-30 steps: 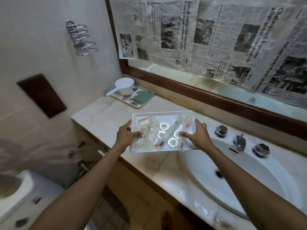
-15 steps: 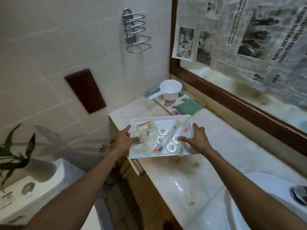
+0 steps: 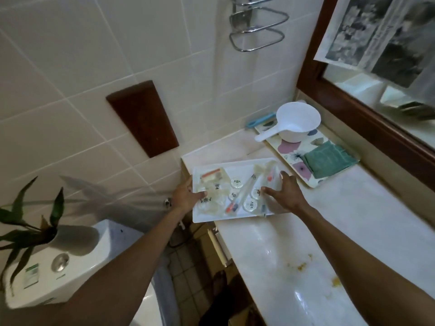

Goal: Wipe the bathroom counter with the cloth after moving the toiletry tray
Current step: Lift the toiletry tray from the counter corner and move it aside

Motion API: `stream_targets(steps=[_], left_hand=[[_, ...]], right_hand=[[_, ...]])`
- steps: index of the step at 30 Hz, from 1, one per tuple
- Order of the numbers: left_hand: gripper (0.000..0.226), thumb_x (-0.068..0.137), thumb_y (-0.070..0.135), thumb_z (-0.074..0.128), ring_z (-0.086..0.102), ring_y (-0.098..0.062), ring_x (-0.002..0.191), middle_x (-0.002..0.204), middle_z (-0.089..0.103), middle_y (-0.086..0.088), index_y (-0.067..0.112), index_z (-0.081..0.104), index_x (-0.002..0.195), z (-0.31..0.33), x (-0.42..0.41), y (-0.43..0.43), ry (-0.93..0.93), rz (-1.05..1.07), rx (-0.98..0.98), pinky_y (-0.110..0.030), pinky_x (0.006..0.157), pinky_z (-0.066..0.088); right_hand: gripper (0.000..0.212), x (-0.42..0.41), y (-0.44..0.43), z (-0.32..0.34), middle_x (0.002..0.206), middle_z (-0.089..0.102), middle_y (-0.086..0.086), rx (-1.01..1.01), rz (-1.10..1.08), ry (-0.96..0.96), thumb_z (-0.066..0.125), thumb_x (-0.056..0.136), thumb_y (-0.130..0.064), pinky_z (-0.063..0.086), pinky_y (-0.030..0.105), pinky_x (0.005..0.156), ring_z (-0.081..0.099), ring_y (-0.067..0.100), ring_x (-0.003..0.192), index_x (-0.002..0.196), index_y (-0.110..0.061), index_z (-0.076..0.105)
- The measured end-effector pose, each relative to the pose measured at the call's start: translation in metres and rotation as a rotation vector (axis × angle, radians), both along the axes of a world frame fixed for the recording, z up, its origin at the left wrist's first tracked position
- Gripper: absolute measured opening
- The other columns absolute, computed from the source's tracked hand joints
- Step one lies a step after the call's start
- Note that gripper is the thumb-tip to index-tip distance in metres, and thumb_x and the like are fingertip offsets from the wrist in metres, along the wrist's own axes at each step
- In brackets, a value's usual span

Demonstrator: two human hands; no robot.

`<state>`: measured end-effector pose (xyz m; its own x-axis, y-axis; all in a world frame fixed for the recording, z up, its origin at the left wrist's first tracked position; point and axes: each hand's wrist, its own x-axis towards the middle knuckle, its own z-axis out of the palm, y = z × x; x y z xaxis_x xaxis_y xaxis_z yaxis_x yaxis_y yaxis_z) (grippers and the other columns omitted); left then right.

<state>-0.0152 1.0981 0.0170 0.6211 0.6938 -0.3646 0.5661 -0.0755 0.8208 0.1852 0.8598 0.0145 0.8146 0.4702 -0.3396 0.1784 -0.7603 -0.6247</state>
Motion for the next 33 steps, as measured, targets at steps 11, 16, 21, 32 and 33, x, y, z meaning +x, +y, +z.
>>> stream_targets(steps=[11, 16, 21, 32, 33], left_hand=[[0.067, 0.082, 0.007, 0.078, 0.070, -0.018, 0.093, 0.119, 0.072, -0.001, 0.028, 0.054, 0.141, -0.029, 0.042, 0.069, 0.057, 0.021, -0.036, -0.021, 0.067, 0.054], [0.069, 0.083, 0.010, 0.079, 0.067, -0.021, 0.101, 0.110, 0.067, 0.004, 0.024, 0.050, 0.144, -0.030, 0.047, 0.071, 0.042, 0.029, -0.025, -0.032, 0.082, 0.055], [0.072, 0.083, 0.021, 0.081, 0.067, -0.020, 0.098, 0.117, 0.069, 0.003, 0.031, 0.046, 0.145, -0.036, 0.047, 0.070, 0.056, 0.028, -0.004, -0.037, 0.083, 0.058], [0.058, 0.081, 0.020, 0.082, 0.071, -0.016, 0.095, 0.112, 0.071, 0.005, 0.027, 0.057, 0.134, -0.037, 0.051, 0.064, 0.025, 0.083, -0.064, -0.038, 0.083, 0.060], [0.057, 0.081, 0.019, 0.082, 0.071, -0.017, 0.095, 0.112, 0.071, 0.004, 0.027, 0.058, 0.132, -0.036, 0.052, 0.065, 0.022, 0.094, -0.071, -0.039, 0.082, 0.061]], right_hand=[[0.115, 0.059, 0.080, -0.034, 0.134, 0.054, 0.012, 0.038, -0.039, 0.093, 0.073, 0.051, -0.076, 0.046, 0.046, 0.102, 0.053, 0.029, 0.124, 0.141, -0.012, 0.040], [0.124, 0.055, 0.091, -0.012, 0.155, 0.035, 0.005, 0.098, -0.005, 0.157, 0.089, 0.056, -0.051, 0.032, 0.038, 0.114, 0.034, 0.022, 0.142, 0.153, -0.012, 0.021], [0.146, 0.052, 0.070, -0.020, 0.153, 0.031, 0.009, -0.048, 0.053, 0.102, 0.094, 0.039, -0.054, 0.031, 0.042, 0.115, 0.028, 0.026, 0.142, 0.154, -0.011, 0.015], [0.074, 0.068, 0.062, -0.037, 0.094, 0.043, 0.003, 0.064, 0.084, -0.063, 0.094, 0.049, -0.037, 0.026, 0.016, 0.058, 0.039, 0.016, 0.087, 0.096, -0.023, 0.039], [0.070, 0.068, 0.064, -0.037, 0.093, 0.043, 0.003, 0.085, 0.074, -0.070, 0.095, 0.050, -0.034, 0.026, 0.019, 0.058, 0.039, 0.017, 0.087, 0.094, -0.020, 0.042]])
